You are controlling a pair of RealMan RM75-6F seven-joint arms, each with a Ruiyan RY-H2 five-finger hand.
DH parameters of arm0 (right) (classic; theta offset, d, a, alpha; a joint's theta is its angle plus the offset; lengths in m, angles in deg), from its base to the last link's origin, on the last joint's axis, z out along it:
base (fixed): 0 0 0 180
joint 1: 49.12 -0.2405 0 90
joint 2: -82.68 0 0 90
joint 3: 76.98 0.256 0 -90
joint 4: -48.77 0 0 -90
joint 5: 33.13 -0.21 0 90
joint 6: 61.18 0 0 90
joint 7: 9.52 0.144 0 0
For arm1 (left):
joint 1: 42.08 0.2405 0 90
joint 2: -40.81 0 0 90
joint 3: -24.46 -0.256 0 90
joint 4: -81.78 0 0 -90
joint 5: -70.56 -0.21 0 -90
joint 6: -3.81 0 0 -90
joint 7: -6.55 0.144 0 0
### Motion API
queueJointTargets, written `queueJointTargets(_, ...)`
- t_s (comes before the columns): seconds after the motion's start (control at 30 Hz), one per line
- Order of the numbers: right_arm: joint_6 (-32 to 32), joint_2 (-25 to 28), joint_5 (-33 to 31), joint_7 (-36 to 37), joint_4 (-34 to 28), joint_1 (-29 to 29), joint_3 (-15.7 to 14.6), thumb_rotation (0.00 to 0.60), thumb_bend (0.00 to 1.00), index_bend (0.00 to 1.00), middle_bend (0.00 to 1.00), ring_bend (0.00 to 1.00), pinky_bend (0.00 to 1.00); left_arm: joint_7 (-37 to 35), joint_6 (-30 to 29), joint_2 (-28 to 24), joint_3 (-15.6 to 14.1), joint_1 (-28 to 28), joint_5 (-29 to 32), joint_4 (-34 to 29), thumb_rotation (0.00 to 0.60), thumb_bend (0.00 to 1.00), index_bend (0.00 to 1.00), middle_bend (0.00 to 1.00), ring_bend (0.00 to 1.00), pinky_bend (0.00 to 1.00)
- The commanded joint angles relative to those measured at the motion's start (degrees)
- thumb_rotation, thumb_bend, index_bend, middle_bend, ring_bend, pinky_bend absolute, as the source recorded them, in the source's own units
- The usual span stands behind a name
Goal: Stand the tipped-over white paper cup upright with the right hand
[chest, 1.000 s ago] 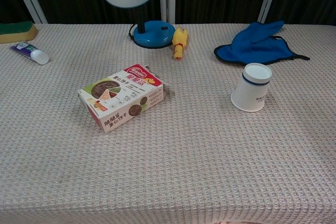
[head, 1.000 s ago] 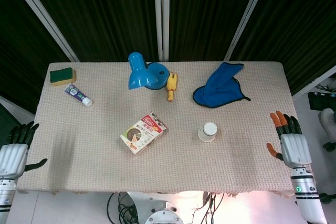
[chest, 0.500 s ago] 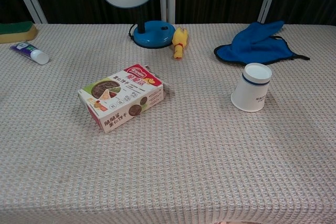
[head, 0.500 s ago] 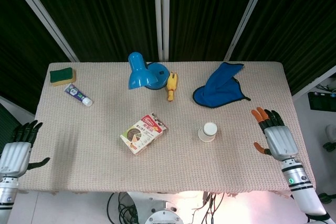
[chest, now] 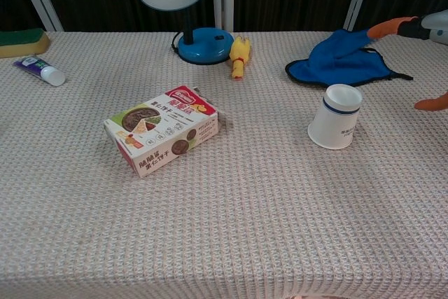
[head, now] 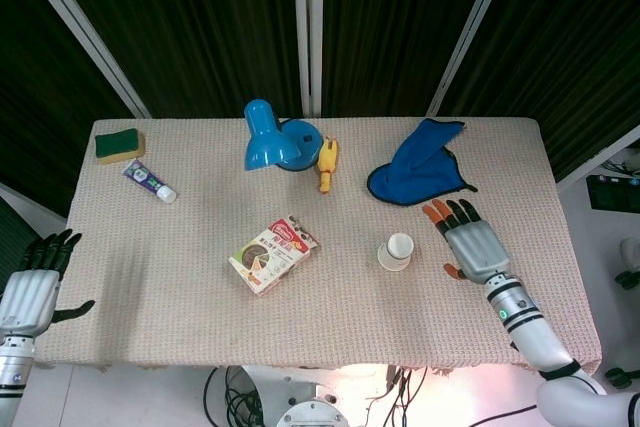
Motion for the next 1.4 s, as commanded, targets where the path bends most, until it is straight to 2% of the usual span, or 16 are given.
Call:
queueJointTargets(0.03,-0.6,-2.9,-1.2,-1.4,1.6,-1.8,0.1,0.6,0.14,0.0,0.08,0.0,0.0,0.0,0.0,0.0,0.0,0.0,0.0,0.1,0.6,0.0,0.01,0.0,0.0,0.04)
queueJointTargets(0.33,-0.2,-8.5,-3.7,-4.2,5.7,-4.9,-1.0,0.6,0.13,0.0,0.13,0.0,0.0,-0.5,-0.4,0.1,0.0,0.1,0.0,0.3,0.6,0.0,0.01,0.0,0.0,0.04)
queueJointTargets(0.53,-0.6,-10.7,-3.9,-3.5,7.7,-6.2,-1.5,0.6,0.13,0.01,0.16,0.0,0.0,-0.7,-0.5,0.0,0.0,0.2,0.0,0.6,0.6,0.0,0.01,0.0,0.0,0.04)
queueJointTargets(0.77,0.0,-12.1,-3.2,-2.9,8.9,-7.0,-2.1,0.6,0.14,0.15,0.24,0.0,0.0,-1.1,-0.5,0.0,-0.1,0.3,0.1,0.8,0.6,0.0,0.01,0.0,0.0,0.04)
queueJointTargets(1.0,1.5,-12.8,-2.3,-3.0,9.9,-7.0,-2.9,0.6,0.17,0.33,0.33,0.0,0.0,-1.4,-0.4,-0.1,-0.1,0.3,0.0,1.0,0.6,0.0,0.01,0.0,0.0,0.04)
queueJointTargets(1.13,2.9,-13.4,-1.0,-2.8,10.8,-6.8,-3.1,0.6,0.18,0.44,0.4,0.04,0.0,-1.3,-0.2,0.0,-0.1,0.2,0.2,1.0,0.6,0.0,0.01,0.0,0.0,0.04)
queueJointTargets(1.27,4.1,-13.6,1.0,-1.2,11.7,-6.4,-3.3,0.6,0.18,0.5,0.44,0.06,0.0,-1.2,-0.1,0.0,-0.1,0.2,0.3,0.9,0.6,0.0,0.01,0.0,0.0,0.04)
queueJointTargets(1.4,5.1,-13.2,3.2,3.2,11.4,-5.4,-3.3,0.6,0.18,0.51,0.45,0.07,0.0,-1.1,-0.2,-0.1,-0.1,0.2,0.3,0.8,0.6,0.0,0.01,0.0,0.0,0.04)
